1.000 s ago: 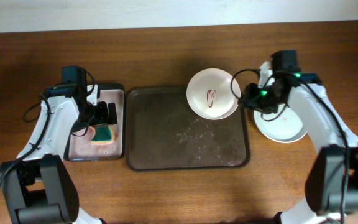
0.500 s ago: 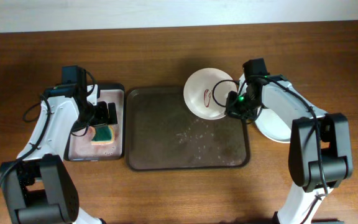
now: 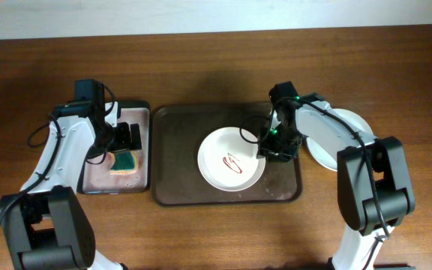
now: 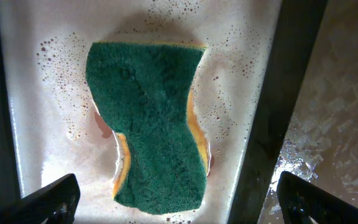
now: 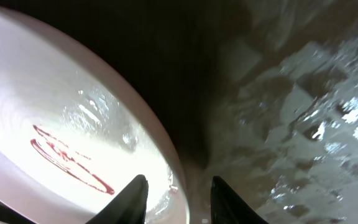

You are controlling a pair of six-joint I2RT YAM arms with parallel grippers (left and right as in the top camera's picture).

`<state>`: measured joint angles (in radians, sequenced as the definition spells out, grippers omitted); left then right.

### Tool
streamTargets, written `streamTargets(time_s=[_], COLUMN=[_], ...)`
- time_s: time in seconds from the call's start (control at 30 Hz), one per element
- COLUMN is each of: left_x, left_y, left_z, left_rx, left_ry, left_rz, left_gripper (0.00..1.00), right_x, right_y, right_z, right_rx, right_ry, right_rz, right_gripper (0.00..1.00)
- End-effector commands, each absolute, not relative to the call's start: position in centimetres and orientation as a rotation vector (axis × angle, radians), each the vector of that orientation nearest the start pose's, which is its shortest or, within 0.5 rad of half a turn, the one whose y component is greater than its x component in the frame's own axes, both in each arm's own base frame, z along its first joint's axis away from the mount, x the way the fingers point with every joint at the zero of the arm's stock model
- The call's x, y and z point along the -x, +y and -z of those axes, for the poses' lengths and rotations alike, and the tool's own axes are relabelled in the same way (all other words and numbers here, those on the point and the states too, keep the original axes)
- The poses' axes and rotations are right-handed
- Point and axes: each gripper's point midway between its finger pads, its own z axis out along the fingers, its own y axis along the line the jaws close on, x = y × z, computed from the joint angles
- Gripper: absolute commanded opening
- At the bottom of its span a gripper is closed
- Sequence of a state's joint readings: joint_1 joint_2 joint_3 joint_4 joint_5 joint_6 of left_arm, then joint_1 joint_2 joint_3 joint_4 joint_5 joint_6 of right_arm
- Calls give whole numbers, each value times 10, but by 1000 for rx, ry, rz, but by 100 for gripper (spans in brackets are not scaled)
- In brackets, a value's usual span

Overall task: Clean dirty plates on tray and stack at the side
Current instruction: 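Reach the right gripper to the back plate and drag it to tray center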

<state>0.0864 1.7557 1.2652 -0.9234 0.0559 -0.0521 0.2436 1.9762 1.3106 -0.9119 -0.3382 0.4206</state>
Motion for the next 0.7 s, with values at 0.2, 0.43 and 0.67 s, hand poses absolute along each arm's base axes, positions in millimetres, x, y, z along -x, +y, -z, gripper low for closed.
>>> streamTargets(time_s=[0.2,0.43,0.67], left_x=[-356,-356,-356], left_y=[15,16,15], left_z=[-77,-77,-77], left_rx=[194,194,194], left_ry=[2945,2945,2945], left_rz=[132,131,132], left_gripper=[100,100,100], right_x=[-396,-393,-394], right_y=[141,159,161], right_z=[-32,-29,-12], right_rx=[121,358,381], right_ry=[2921,2884,2900], right_rz=[-540,-518,-510], right_gripper=[34,40,39])
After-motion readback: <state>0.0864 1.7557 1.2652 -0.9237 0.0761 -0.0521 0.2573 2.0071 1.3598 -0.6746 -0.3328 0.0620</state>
